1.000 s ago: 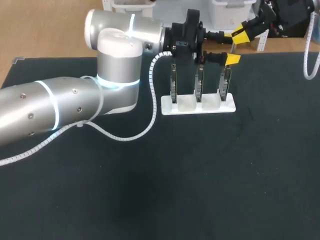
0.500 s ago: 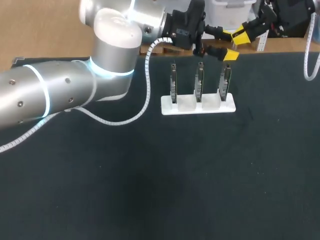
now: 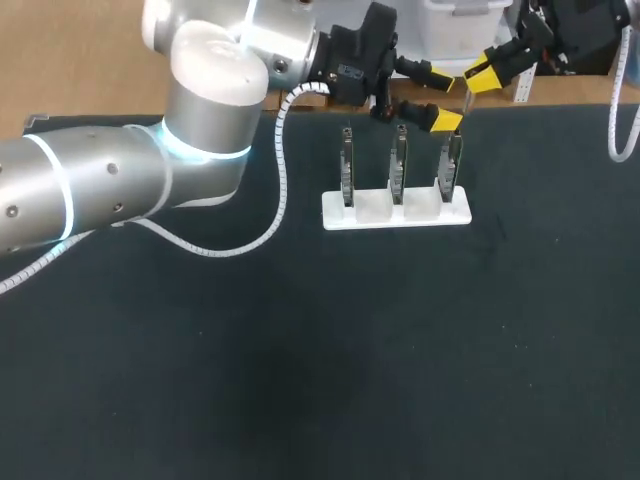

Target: Pick up the optical module with the left hand, and insert it into the network port with the right hand.

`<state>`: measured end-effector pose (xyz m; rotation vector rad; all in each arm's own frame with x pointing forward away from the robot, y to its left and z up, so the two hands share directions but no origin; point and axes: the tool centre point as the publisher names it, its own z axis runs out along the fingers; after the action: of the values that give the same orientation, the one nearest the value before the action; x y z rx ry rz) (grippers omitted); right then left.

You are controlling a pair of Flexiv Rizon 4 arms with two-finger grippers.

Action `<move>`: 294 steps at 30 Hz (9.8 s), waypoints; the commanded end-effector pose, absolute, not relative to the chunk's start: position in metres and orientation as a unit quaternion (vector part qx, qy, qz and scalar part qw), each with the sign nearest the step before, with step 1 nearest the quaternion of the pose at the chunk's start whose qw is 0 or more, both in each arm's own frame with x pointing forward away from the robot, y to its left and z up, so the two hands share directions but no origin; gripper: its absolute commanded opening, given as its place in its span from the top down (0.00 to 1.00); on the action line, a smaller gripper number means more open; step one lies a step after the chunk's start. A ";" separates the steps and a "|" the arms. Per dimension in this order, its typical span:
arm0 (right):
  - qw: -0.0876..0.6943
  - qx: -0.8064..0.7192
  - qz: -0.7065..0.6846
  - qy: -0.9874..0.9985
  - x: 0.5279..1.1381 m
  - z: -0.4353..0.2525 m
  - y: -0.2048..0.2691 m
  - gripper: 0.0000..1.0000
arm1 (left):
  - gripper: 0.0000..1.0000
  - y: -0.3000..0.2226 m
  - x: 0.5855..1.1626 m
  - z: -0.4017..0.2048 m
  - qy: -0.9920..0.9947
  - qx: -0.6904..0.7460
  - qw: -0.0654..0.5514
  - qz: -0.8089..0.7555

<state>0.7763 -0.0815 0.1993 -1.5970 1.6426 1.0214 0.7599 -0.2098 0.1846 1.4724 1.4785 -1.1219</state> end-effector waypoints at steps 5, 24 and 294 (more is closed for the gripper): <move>0.305 -0.606 0.393 0.621 0.776 0.200 -0.078 1.00 | 0.00 -0.210 0.768 0.192 0.600 0.588 0.349 -0.415; 0.298 -0.605 0.397 0.622 0.780 0.197 -0.076 1.00 | 0.00 -0.203 0.772 0.187 0.646 0.584 0.308 -0.383; 0.314 -0.640 0.345 0.610 0.766 0.183 -0.071 1.00 | 0.00 -0.202 0.770 0.170 0.645 0.605 0.295 -0.362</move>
<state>0.7638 -0.0721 0.1822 -1.6848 1.6068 0.9082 0.7703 -0.2024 0.1702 1.6095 1.7181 -0.9651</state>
